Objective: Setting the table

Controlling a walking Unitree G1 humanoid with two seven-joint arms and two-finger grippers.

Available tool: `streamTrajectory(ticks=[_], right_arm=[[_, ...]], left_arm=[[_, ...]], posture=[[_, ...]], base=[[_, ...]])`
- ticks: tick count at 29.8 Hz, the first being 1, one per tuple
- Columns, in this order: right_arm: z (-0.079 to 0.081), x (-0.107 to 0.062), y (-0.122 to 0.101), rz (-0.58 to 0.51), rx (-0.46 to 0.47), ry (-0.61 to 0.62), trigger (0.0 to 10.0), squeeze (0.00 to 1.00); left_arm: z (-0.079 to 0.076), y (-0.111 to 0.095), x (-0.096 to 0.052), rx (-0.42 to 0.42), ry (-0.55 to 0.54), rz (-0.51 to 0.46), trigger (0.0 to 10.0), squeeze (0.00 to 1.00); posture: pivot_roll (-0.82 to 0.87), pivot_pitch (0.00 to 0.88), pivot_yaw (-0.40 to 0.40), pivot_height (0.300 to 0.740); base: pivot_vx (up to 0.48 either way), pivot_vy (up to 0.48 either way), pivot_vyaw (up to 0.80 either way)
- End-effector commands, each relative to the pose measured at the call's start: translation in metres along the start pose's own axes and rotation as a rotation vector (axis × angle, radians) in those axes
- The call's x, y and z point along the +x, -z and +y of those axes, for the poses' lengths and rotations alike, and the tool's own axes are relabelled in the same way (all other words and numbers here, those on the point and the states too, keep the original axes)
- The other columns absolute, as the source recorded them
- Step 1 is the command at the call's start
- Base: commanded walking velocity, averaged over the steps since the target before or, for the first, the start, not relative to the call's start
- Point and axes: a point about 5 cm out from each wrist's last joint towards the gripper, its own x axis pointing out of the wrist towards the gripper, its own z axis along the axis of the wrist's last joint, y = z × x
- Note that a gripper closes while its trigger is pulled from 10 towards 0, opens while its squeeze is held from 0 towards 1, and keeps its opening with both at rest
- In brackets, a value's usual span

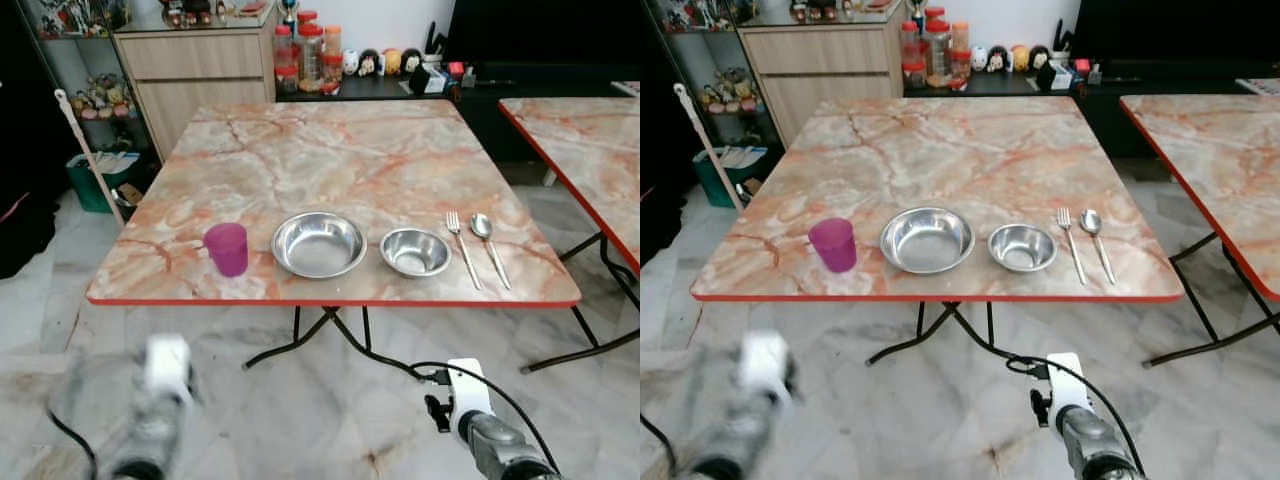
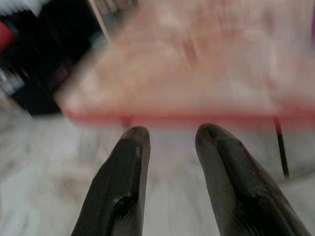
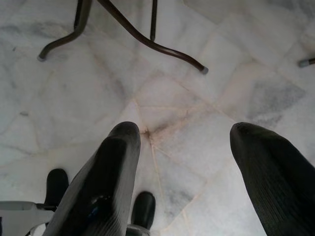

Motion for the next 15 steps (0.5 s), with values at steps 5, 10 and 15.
streamTrajectory(ticks=[5, 10, 15], right_arm=[[0.001, 0.000, -0.004, -0.008, -0.015, -0.005, 10.0, 0.00], [0.000, 0.000, -0.004, -0.009, -0.014, -0.004, 10.0, 0.00], [0.001, 0.000, -0.005, -0.010, -0.014, -0.004, 10.0, 0.00]], left_arm=[[-0.017, -0.016, -0.009, -0.141, 0.059, -0.102, 10.0, 0.00], [-0.035, -0.060, -0.010, -0.214, 0.111, -0.267, 10.0, 0.00], [-0.060, -0.095, -0.020, -0.267, 0.215, -0.367, 10.0, 0.40]], posture=[[0.02, 0.000, 0.024, 0.740], [0.01, 0.000, 0.023, 0.740], [0.01, 0.000, 0.025, 0.740]], base=[[0.000, 0.000, 0.00], [0.000, 0.000, 0.00], [0.000, 0.000, 0.00]])
